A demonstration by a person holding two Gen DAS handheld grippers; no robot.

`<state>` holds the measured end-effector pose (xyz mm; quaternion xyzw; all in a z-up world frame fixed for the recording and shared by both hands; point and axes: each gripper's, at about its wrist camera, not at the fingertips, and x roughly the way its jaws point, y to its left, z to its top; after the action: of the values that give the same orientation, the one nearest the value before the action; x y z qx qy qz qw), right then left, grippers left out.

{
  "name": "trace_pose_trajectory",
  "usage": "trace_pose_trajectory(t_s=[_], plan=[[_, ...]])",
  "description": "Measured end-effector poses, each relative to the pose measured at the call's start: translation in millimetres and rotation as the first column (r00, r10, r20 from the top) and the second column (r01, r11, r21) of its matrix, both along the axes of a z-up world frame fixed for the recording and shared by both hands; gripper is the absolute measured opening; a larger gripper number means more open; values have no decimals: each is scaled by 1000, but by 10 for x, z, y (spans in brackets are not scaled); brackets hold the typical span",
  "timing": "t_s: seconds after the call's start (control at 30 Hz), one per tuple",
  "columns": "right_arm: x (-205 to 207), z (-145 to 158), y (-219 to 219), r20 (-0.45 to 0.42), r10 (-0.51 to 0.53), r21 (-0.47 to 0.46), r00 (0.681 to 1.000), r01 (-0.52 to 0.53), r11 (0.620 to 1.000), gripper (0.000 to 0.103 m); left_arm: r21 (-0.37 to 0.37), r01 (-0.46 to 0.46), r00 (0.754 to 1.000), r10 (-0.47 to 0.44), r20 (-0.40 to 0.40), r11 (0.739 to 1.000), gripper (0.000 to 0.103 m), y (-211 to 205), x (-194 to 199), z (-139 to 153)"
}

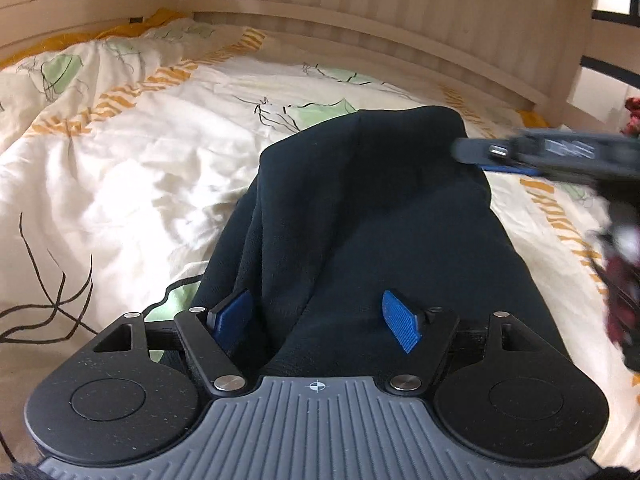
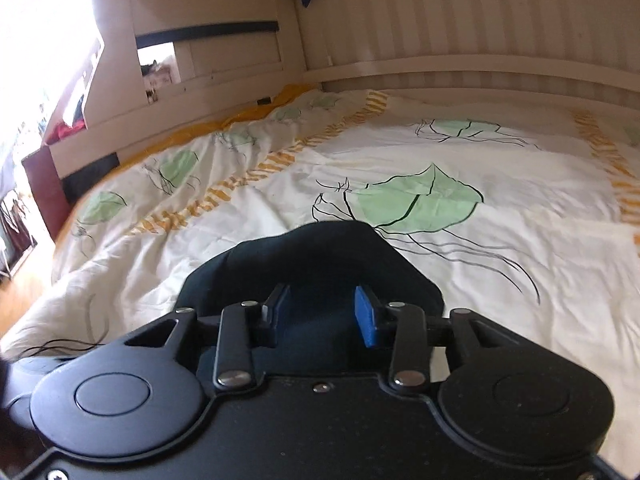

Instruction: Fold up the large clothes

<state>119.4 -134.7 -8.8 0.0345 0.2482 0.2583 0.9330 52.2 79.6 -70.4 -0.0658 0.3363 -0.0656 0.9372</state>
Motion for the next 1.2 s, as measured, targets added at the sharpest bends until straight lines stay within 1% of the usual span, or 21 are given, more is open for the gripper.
trace_pose_trajectory(t_s=[0.13,0.27,0.33,0.4,0.47,0.53,0.63,0.7,0.77,0.83,0.87,0.93,1.03,1.07,1.1,1.2], plan=[[356,-113,237,-49,-18,-55,999,15,998,46,-17,-3,1000,3,-1,1000,73,8,6,3],[604,-294,464,-142,-6,-98,990,-8,995,48,-35,-7,1000,6,-11,999,74,29,50,-3],[652,-399,597,-177,3,-163,984,-32,986,53,-34,-9,1000,9,-14,999,75,26,64,-11],[659,-476,693,-181,13,-214,983,-53,975,56,-29,-10,1000,10,-15,1000,77,18,74,-20],[665,-505,719,-189,16,-226,982,-60,972,57,-31,-10,1000,9,-16,999,79,12,82,-19],[650,-519,719,-189,18,-231,982,-62,971,58,-39,-3,1000,2,-19,999,85,7,89,-13],[638,-506,691,-173,22,-216,985,-59,975,60,-49,11,1000,-12,-28,999,91,5,109,7],[606,-494,657,-153,28,-192,988,-58,980,62,-53,15,999,-17,-38,999,92,1,112,30],[563,-460,594,-131,42,-148,990,-62,987,70,-46,10,999,-12,-43,999,93,-3,107,73],[500,-410,547,-100,54,-113,994,-66,991,85,-30,-7,999,5,-49,1000,93,-1,96,130],[462,-381,532,-81,53,-109,995,-62,992,87,-17,-19,999,18,-49,1000,93,5,88,162],[379,-310,493,-50,43,-97,998,-48,994,95,4,-34,999,34,-34,999,94,36,69,227],[243,-197,369,-22,4,-14,1000,-4,1000,100,28,-63,998,63,0,998,96,98,8,352],[196,-155,318,-12,-13,12,1000,13,1000,101,38,-73,997,73,11,997,98,114,-9,393],[150,-115,277,-1,-30,28,1000,30,999,103,49,-84,996,82,23,995,103,128,-31,440],[-26,33,125,32,-102,64,994,100,993,103,85,-109,993,105,50,990,103,136,-74,567]])
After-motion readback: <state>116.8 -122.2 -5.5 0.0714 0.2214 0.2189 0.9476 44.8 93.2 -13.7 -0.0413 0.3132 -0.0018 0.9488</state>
